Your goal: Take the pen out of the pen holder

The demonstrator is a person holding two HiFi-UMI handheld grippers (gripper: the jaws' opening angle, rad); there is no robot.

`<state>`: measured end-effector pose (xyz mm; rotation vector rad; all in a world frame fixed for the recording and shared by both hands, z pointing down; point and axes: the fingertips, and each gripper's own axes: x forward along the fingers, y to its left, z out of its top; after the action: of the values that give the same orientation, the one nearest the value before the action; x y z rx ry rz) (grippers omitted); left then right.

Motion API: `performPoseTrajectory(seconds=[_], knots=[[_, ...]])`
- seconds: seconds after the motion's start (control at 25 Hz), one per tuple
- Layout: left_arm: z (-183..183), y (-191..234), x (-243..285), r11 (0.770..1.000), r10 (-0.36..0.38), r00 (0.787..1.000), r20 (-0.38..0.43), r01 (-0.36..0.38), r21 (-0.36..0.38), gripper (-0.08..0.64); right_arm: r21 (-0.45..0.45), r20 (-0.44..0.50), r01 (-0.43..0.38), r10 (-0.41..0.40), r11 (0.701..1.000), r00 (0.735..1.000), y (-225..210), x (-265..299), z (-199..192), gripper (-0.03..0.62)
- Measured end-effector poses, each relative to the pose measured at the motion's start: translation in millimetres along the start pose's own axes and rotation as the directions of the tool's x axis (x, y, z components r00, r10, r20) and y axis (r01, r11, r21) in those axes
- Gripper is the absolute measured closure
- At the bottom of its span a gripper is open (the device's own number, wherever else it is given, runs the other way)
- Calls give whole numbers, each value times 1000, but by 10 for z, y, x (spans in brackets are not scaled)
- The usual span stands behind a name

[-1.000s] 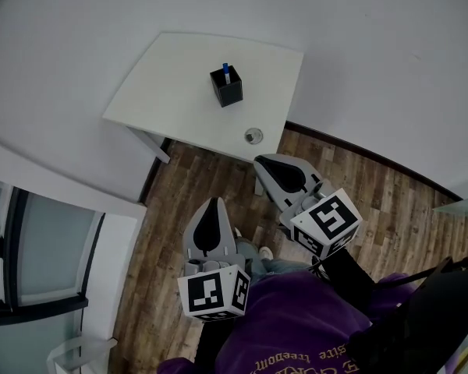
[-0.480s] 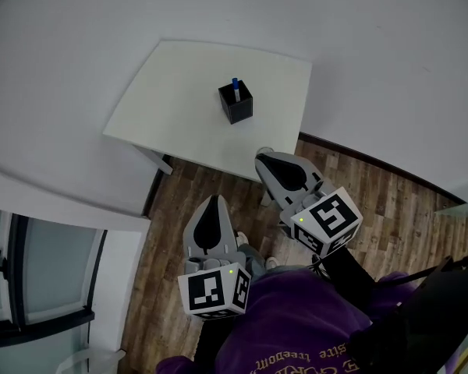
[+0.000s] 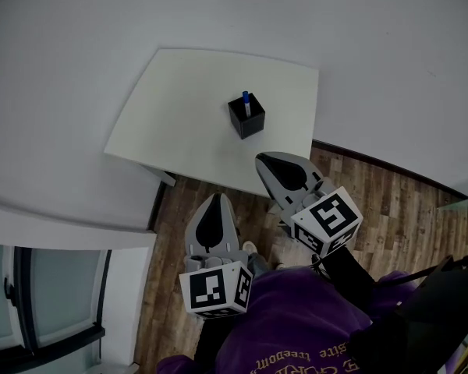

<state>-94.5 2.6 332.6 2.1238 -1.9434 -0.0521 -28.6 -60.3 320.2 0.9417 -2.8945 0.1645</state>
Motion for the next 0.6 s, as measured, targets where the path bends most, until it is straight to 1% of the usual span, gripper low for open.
performPoseTrajectory(seconds=[0.32,0.6], knots=[[-10,217,260,997,-75,997,-15,75,11,555,9,-9,66,-66,998,998,-93,257,-63,582],[2,265,512,992,-116,993,-17,116,41,555,11,-29,102,-102,995,994,-200,337,-119,581]])
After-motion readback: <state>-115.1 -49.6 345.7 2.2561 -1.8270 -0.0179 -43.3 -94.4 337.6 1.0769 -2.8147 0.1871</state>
